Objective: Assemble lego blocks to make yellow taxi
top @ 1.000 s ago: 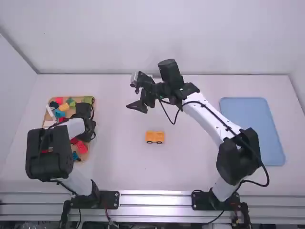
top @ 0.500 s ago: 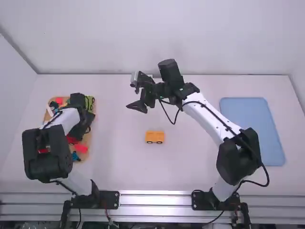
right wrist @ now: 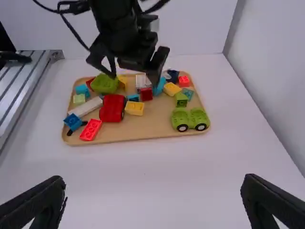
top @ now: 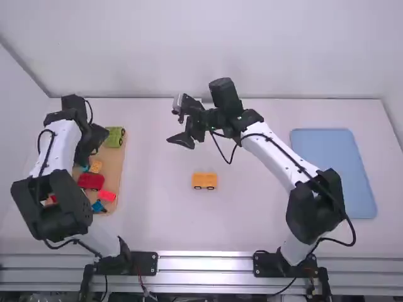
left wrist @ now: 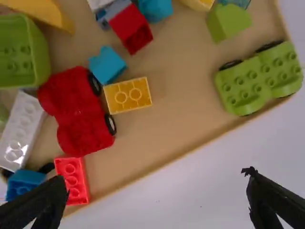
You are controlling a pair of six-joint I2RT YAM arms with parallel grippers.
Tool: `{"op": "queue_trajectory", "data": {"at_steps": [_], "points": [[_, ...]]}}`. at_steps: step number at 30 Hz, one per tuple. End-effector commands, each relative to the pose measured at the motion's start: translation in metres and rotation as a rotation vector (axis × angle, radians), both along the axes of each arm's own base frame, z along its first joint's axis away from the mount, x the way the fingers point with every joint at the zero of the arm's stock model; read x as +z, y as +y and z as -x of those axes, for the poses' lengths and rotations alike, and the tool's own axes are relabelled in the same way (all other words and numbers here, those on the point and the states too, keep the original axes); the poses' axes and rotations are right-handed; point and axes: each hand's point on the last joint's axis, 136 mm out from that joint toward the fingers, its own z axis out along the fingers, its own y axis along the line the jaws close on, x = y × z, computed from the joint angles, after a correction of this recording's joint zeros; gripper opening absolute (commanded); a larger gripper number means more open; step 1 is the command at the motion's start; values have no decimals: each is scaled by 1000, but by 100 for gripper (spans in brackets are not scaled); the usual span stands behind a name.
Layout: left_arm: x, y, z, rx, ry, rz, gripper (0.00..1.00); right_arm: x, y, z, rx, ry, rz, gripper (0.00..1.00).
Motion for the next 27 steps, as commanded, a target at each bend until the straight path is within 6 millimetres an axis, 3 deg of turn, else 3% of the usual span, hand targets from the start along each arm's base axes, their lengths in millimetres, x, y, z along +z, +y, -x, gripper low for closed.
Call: {"op": "queue_trajectory", "data": {"at_steps": [1,8,11,12,14,16,17,20,27], "points": [[16,11,8,-31,-20,-26,99,14,3,-2,6,-30,-20,98],[27,55,29,-156,11,-112,99,14,3,-3,6,-31,-20,98],[27,68,37,-318,45,-134,99,13,3,-2,13,-48,-18,98],[28,68,33,-364,31,-138,99,13,3,-2,13,-46,-18,98],[32,53,7,-655,-73,-137,96,14,3,-3,13,-48,-19,98],[33,42,0,-810,-99,-142,93,14,3,-3,13,-47,-19,98],[28,39,2,-894,-60,-155,98,13,3,-2,13,-47,-19,98],[15,41,5,-933,27,-169,99,14,3,-2,14,-47,-19,98],[-35,21,-7,-1122,217,-79,100,13,3,-2,15,-45,-19,98]]}}
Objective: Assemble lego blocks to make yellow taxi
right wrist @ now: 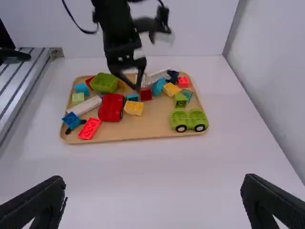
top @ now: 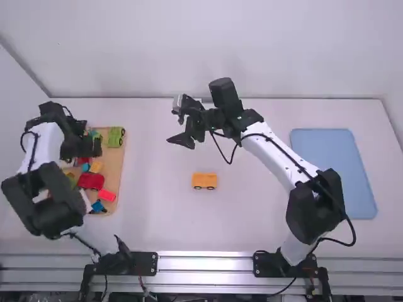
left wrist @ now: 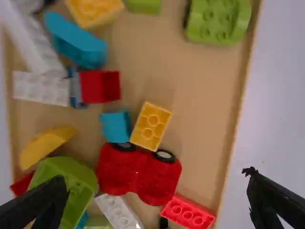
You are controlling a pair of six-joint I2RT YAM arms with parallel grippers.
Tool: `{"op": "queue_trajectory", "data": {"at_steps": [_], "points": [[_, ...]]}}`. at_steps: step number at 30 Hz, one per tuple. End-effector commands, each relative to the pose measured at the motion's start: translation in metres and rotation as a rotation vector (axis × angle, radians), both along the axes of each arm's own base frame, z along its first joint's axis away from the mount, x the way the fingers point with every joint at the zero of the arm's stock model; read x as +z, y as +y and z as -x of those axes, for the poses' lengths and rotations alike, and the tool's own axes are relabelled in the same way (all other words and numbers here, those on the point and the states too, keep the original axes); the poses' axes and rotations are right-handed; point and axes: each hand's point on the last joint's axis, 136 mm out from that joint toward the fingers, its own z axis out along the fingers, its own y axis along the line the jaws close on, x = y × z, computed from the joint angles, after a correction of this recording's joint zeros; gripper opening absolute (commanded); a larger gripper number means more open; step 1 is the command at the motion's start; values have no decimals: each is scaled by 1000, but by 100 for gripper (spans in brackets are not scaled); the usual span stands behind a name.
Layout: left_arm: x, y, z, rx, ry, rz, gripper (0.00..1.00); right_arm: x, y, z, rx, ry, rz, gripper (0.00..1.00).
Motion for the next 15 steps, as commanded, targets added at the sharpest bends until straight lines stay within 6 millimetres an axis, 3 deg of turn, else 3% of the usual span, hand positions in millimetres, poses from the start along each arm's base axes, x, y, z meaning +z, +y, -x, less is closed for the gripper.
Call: {"op": "queue_trajectory", "data": {"at_steps": [1,3,5,11,15], "points": [[-16,-1,-9,-114,80,-57,97,13,3,-2,7,-20,-20,98],[-30,2,-11,-127,136,-106,84,12,2,-1,6,-15,-17,98],[-39,2,-11,-136,167,-123,79,12,3,0,9,-11,-15,98],[-64,8,-14,-115,144,-46,75,10,2,1,8,-1,-9,98],[-69,15,-9,-77,120,20,73,10,2,0,5,-2,-7,98]]}}
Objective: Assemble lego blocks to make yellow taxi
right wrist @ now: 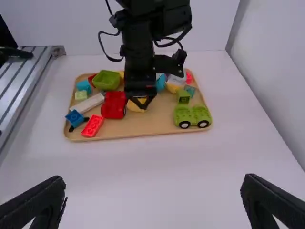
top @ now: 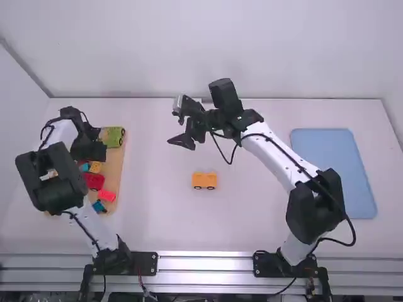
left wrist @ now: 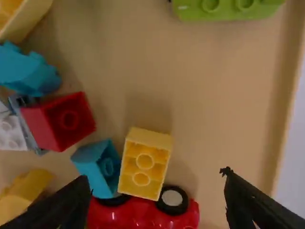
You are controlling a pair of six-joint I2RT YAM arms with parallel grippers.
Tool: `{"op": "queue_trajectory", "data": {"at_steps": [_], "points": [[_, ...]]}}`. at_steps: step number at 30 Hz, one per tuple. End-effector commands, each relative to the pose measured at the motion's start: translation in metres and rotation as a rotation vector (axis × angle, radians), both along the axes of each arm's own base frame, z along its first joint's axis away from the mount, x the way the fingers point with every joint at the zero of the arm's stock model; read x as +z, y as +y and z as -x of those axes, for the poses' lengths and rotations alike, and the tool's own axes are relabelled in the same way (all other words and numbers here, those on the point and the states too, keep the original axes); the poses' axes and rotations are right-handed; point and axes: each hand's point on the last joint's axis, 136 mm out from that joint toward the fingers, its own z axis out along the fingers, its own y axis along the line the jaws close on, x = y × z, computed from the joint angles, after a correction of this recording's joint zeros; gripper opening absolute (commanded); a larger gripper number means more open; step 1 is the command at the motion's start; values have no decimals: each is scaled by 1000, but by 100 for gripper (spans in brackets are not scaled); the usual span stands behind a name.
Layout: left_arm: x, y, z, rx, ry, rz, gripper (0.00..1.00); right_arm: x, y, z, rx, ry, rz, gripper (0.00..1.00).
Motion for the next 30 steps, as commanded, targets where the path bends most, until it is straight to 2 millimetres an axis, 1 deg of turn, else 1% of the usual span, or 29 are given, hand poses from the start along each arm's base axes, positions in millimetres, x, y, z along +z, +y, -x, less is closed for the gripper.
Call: {"op": "queue_trajectory", "data": {"at_steps": [1,4,6,9,14,16,20,24,25,26,28,30], "points": [[-6,6,4,19,-11,61,73,13,3,-2,6,-25,-19,98],[-7,1,9,-20,-8,110,70,13,3,-2,6,-25,-19,98],[-10,0,8,-26,-12,105,70,13,3,-2,7,-24,-19,98],[-17,0,8,-26,-23,101,70,13,3,-2,7,-24,-19,98],[-28,-5,9,-55,-24,98,67,13,3,-2,6,-25,-20,98],[-30,-5,9,-54,-30,95,66,13,3,-2,7,-25,-19,98],[-39,-4,16,-34,-23,100,65,13,3,-2,6,-24,-19,98],[-49,-3,16,-31,-44,88,66,13,3,-2,6,-22,-18,98],[-51,-6,17,-62,-42,94,63,13,3,-2,7,-22,-18,98],[-52,-9,17,-79,-38,92,62,13,3,-1,7,-23,-18,98],[-51,-7,15,-77,-39,79,62,13,3,-2,7,-26,-20,98],[-48,-2,12,-37,-38,50,63,14,3,-2,7,-29,-22,98]]}}
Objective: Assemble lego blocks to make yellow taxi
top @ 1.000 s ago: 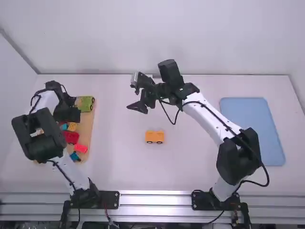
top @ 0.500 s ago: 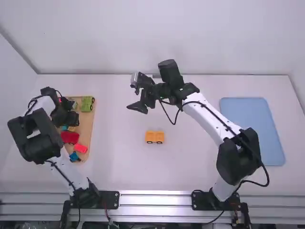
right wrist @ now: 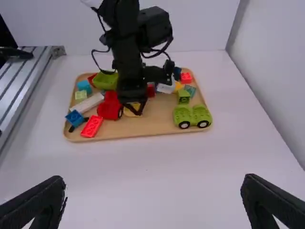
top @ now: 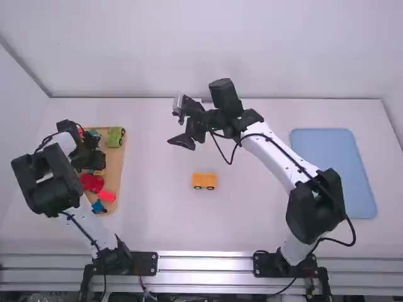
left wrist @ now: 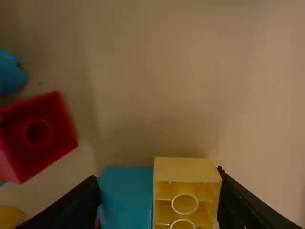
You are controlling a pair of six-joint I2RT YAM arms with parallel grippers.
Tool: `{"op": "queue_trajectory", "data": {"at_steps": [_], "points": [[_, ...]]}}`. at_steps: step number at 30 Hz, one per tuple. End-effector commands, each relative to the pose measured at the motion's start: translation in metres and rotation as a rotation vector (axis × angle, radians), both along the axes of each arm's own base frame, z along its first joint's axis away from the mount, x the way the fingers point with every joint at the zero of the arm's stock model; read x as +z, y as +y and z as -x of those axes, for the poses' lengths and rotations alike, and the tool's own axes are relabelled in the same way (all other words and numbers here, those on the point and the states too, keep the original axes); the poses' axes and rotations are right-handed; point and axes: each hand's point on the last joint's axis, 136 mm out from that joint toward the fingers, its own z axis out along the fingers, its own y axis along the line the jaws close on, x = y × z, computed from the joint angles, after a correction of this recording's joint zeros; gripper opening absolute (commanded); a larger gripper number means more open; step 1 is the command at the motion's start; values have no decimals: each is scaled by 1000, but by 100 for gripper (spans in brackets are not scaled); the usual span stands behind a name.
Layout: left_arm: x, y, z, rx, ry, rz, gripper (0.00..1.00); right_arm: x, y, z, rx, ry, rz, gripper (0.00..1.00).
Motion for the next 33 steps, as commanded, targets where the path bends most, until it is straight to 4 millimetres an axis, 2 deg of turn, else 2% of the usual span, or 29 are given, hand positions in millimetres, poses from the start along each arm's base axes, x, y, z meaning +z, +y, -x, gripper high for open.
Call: {"op": "queue_trajectory", "data": {"at_steps": [1,6,9,10,13,18,21,25,30,33], "points": [[-9,-5,4,18,35,7,63,14,3,-2,8,-28,-21,98],[-2,1,4,101,47,-7,64,13,3,-2,6,-24,-18,98],[1,7,10,160,76,-35,71,13,3,-2,6,-24,-18,98],[3,10,12,192,86,-48,80,13,3,-2,7,-24,-18,98],[11,10,6,199,74,-34,81,13,3,-2,6,-26,-19,98],[33,-1,-12,184,19,56,73,13,3,-2,6,-27,-20,98],[42,-10,-20,168,-1,101,62,13,3,-2,7,-24,-18,98],[39,-23,-23,139,4,119,47,13,3,-2,6,-24,-18,98],[28,-37,-15,140,52,120,45,12,2,-2,3,-21,-14,98],[19,-31,-2,239,102,58,45,9,1,-5,-15,-23,0,98]]}}
